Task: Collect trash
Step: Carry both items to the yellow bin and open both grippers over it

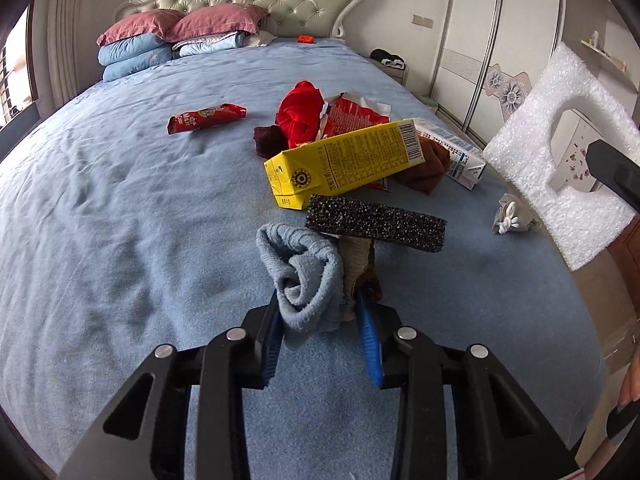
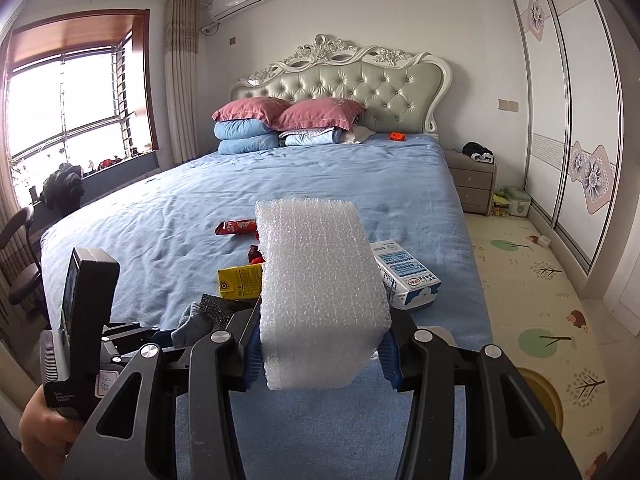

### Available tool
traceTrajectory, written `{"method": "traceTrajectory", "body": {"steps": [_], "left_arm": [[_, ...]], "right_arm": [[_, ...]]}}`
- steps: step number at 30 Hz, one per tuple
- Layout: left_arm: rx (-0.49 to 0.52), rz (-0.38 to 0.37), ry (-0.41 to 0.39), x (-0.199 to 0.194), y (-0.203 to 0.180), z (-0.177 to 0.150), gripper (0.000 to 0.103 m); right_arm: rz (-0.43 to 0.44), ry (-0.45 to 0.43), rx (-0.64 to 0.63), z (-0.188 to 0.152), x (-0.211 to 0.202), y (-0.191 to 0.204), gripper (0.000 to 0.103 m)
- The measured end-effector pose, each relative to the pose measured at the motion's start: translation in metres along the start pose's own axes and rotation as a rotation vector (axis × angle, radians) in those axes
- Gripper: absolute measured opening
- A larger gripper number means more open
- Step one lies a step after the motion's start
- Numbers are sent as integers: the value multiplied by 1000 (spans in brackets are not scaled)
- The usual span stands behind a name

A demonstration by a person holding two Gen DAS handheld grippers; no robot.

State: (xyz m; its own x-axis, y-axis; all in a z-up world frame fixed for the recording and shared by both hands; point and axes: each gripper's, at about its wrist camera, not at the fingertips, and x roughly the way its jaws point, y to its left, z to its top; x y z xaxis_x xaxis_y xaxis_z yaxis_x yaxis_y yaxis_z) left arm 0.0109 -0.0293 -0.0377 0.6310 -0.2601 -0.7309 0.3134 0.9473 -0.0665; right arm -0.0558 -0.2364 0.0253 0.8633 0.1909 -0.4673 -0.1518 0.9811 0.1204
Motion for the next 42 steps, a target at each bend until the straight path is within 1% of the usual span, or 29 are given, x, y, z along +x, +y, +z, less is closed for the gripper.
{"method": "traceTrajectory", "body": {"steps": [3, 9, 13, 18, 21, 26, 31, 37, 42], "left_arm": [[5, -6, -24, -17, 0, -2, 32], [-13, -37, -59, -54, 7, -10, 32], [-13, -65, -74, -75, 5, -13, 32], [20, -111, -79, -84, -15, -8, 33], [49, -137, -80, -81, -35, -3, 33], [102, -203, -73, -69, -79, 8, 33], [176, -276, -46, -48, -137, 18, 33], [279, -364, 12, -16, -217, 23, 34], [343, -437, 101, 25, -285, 27, 34]], "right_arm": [[17, 10, 15, -2, -3, -4, 46], [51, 36, 29, -9, -13, -11, 46], [62, 51, 26, -14, -21, -12, 46], [97, 78, 26, -21, -34, -20, 46], [81, 85, 17, -27, -45, -29, 46], [36, 99, 51, -38, -66, -63, 46], [-36, 111, 103, -51, -85, -108, 46], [-138, 129, 172, -76, -107, -168, 46], [-234, 163, 228, -99, -118, -218, 46]]}}
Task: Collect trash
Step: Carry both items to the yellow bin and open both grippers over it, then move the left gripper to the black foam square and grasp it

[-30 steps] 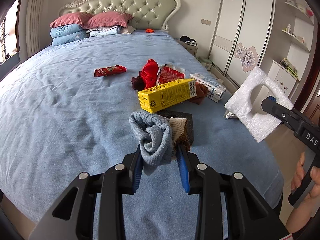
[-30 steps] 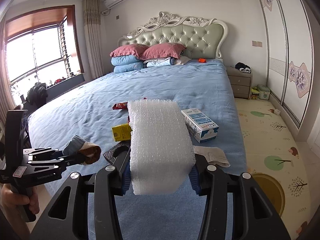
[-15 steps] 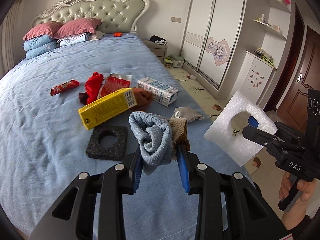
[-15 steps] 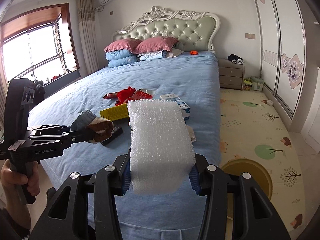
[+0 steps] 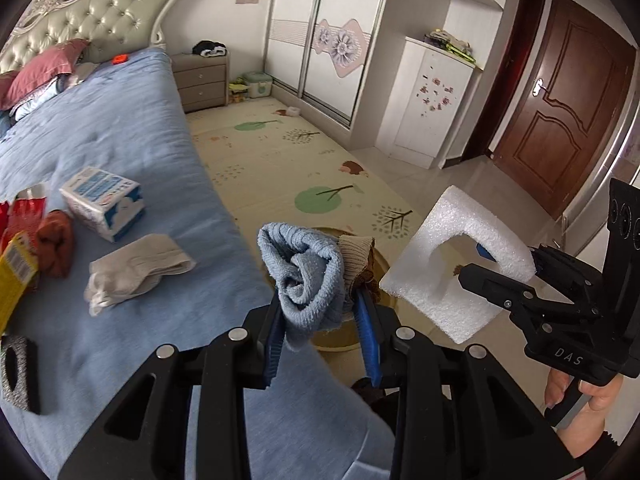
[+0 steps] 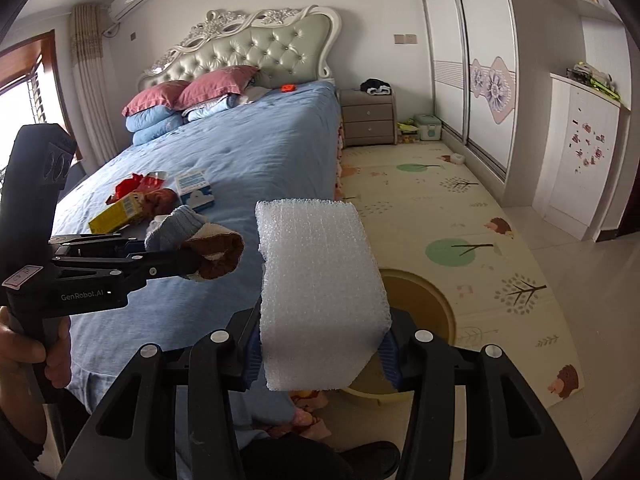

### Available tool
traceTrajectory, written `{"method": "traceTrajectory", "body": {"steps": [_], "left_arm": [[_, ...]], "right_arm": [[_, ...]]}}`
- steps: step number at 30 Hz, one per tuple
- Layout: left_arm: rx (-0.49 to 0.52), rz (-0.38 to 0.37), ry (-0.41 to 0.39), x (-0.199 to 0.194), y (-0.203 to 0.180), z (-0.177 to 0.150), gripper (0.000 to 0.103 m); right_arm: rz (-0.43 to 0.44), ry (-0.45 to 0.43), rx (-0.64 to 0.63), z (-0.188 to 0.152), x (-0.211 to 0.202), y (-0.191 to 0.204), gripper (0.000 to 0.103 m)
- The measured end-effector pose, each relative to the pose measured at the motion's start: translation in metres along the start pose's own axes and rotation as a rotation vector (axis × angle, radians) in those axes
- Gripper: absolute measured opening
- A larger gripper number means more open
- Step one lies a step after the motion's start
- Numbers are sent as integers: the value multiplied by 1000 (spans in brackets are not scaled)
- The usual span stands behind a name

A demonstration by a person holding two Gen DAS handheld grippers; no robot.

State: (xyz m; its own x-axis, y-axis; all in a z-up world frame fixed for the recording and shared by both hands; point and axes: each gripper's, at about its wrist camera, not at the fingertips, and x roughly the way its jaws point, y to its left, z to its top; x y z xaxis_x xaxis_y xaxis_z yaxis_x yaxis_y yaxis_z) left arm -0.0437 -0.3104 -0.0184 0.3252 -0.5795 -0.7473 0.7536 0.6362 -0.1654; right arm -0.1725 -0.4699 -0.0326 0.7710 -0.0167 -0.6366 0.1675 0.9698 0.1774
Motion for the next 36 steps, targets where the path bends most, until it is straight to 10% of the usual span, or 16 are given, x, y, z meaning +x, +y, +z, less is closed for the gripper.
{"method": "traceTrajectory", "body": {"steps": [14, 19, 22, 36], "left_arm": [[-54, -67, 252, 146, -21, 43, 35], [-86, -48, 248, 155, -10, 51, 58], [-104, -6, 223, 154, -6, 55, 85], [-76, 1, 203, 145, -9, 53, 90]], "right_arm": [[-110, 176, 129, -25, 85, -92, 46], [-81, 191, 129, -26, 110, -93, 49], [-68, 161, 135, -24, 119, -93, 80], [-80, 181, 129, -25, 108, -87, 80]]}}
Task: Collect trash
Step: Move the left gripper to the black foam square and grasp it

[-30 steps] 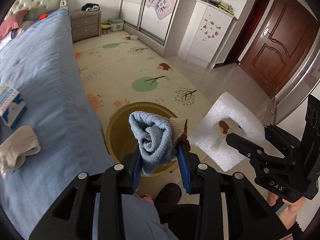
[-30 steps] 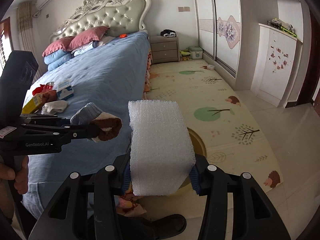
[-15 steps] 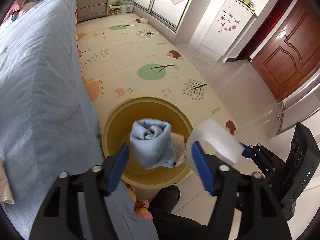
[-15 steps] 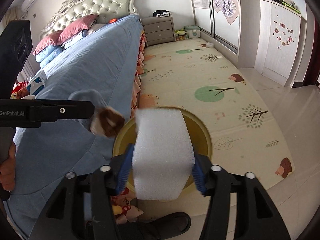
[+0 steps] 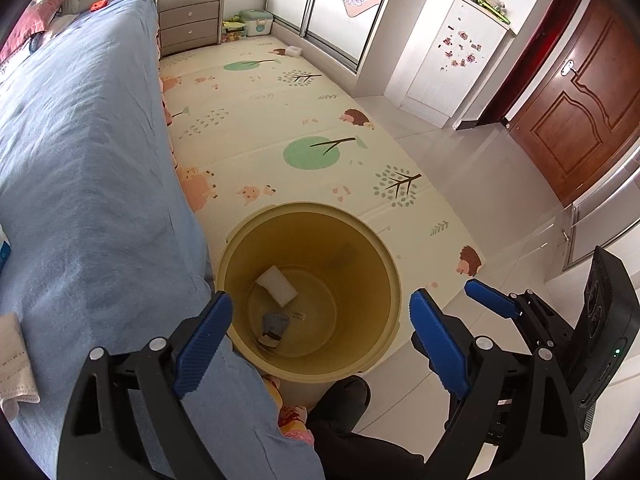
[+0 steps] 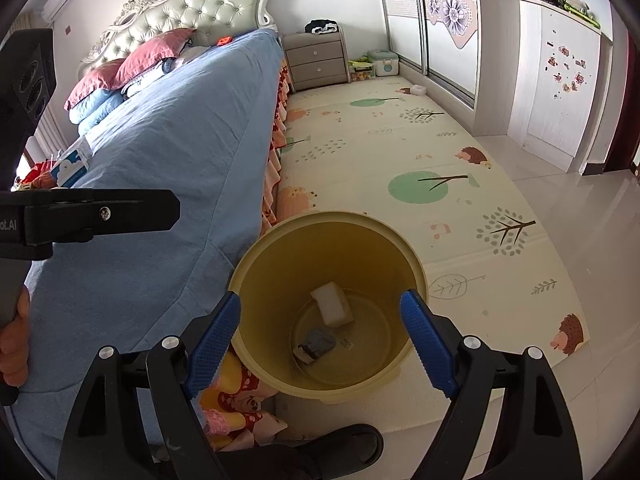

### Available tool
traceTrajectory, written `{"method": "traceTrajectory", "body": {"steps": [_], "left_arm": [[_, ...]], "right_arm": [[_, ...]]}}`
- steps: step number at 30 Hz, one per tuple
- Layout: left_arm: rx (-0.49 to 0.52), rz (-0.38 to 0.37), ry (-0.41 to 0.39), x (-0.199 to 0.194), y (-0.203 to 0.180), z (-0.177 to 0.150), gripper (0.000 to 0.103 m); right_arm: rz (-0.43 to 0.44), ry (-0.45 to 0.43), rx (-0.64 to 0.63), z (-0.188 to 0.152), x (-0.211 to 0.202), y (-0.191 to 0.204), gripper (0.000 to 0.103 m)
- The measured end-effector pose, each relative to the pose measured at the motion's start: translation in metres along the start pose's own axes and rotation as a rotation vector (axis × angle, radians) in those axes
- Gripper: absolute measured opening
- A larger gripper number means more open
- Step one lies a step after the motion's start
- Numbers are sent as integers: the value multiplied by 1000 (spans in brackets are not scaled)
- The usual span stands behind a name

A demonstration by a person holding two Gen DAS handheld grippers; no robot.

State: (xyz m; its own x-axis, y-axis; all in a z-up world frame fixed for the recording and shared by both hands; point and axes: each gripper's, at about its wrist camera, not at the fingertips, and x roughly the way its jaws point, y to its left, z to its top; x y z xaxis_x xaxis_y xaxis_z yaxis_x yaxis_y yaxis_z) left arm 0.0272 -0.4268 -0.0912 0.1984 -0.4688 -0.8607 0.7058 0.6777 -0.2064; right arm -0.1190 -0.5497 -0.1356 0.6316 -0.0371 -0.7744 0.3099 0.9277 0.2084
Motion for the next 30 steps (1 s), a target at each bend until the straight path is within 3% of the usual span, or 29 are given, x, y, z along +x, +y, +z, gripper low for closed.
{"method": "traceTrajectory", "body": {"steps": [7, 15, 23, 30], "left_arm": [[26, -6, -55, -26, -4, -12, 90], [42, 32, -180, -94, 14, -46, 90], [-15, 147, -296, -177, 70, -93, 91], [-102, 276, -337, -226, 128, -134, 93]], "right_arm": [[1, -48, -38, 2, -33, 19, 80], [49, -133, -122, 6, -76, 67, 80], [167, -175, -246, 5, -100, 141, 80], [272, -178, -334, 1, -105, 206, 80]]}}
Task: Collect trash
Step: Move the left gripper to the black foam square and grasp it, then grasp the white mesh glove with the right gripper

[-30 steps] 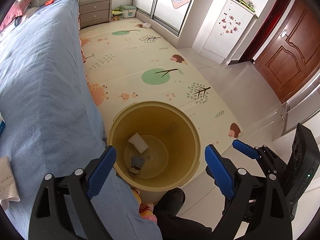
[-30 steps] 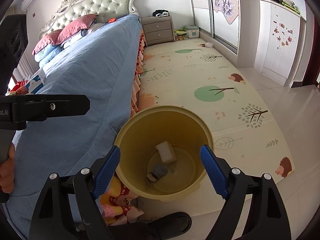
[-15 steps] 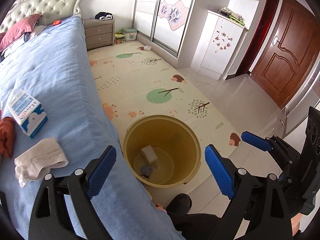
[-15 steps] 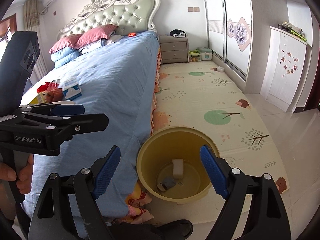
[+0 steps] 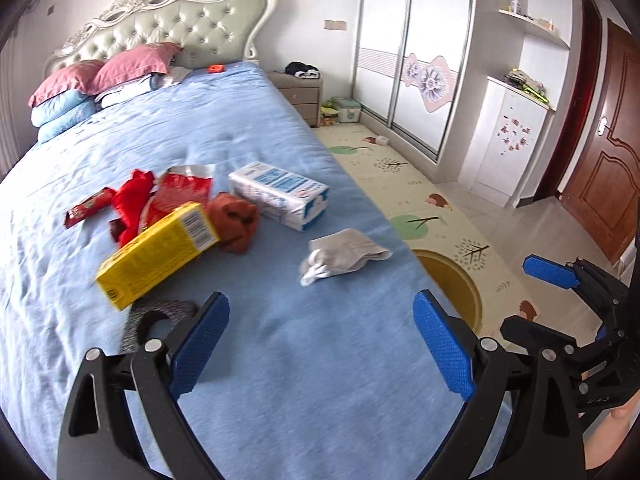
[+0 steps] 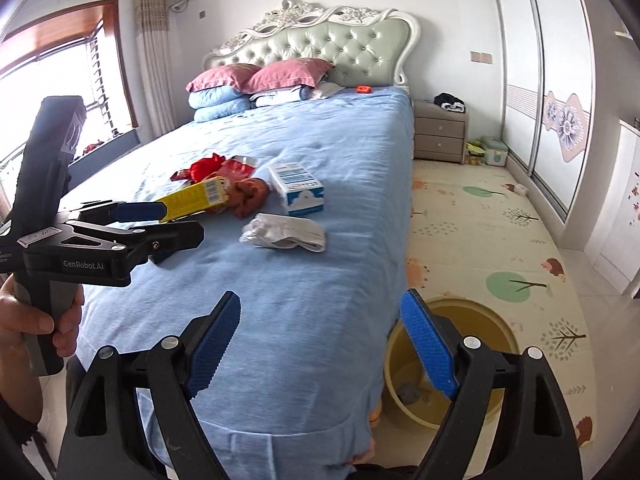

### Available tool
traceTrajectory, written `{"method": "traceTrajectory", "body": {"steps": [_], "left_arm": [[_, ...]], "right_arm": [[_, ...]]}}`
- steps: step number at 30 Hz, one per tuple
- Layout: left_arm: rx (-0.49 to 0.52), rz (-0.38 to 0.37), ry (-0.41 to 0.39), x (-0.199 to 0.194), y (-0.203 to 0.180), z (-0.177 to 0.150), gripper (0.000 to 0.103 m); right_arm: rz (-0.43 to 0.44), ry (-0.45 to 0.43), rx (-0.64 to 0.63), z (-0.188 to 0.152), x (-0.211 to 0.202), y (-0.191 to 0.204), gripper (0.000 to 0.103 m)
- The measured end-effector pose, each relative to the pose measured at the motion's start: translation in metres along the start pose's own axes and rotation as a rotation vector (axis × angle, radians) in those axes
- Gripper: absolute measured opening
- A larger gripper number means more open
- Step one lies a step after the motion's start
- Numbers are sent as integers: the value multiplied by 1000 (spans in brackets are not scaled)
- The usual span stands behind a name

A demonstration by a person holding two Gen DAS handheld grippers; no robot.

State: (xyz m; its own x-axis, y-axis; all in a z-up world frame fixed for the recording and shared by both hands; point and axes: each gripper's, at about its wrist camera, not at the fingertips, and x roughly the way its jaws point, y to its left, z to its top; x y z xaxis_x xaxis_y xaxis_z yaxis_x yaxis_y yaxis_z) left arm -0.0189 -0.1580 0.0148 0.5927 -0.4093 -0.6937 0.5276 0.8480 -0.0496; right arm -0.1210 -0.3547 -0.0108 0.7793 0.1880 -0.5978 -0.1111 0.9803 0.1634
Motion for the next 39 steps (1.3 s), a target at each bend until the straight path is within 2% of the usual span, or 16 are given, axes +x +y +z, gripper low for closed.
{"method": "traceTrajectory", "body": {"steps": [5, 11, 17, 25, 27, 31, 39], "left_arm": [[-55, 64, 16, -8, 46, -18, 93], [-92, 117, 45, -2, 87, -35, 93], [-133, 119, 98, 22, 110, -43, 93], [-134, 94, 139, 50, 116, -38, 93], [-136, 106, 141, 54, 117, -37, 88], [-124, 119, 139, 55, 117, -35, 68], [-165, 48, 122, 44, 127, -37, 66]], "right_arm": [[52, 19, -44, 10, 18, 36, 80], [70, 57, -95, 16, 41, 62, 80], [73, 88, -106, 20, 58, 69, 80], [66, 121, -123, 29, 78, 67, 80], [63, 134, -130, 32, 85, 66, 81], [55, 153, -144, 39, 97, 62, 81], [3, 196, -201, 52, 135, 50, 82]]}}
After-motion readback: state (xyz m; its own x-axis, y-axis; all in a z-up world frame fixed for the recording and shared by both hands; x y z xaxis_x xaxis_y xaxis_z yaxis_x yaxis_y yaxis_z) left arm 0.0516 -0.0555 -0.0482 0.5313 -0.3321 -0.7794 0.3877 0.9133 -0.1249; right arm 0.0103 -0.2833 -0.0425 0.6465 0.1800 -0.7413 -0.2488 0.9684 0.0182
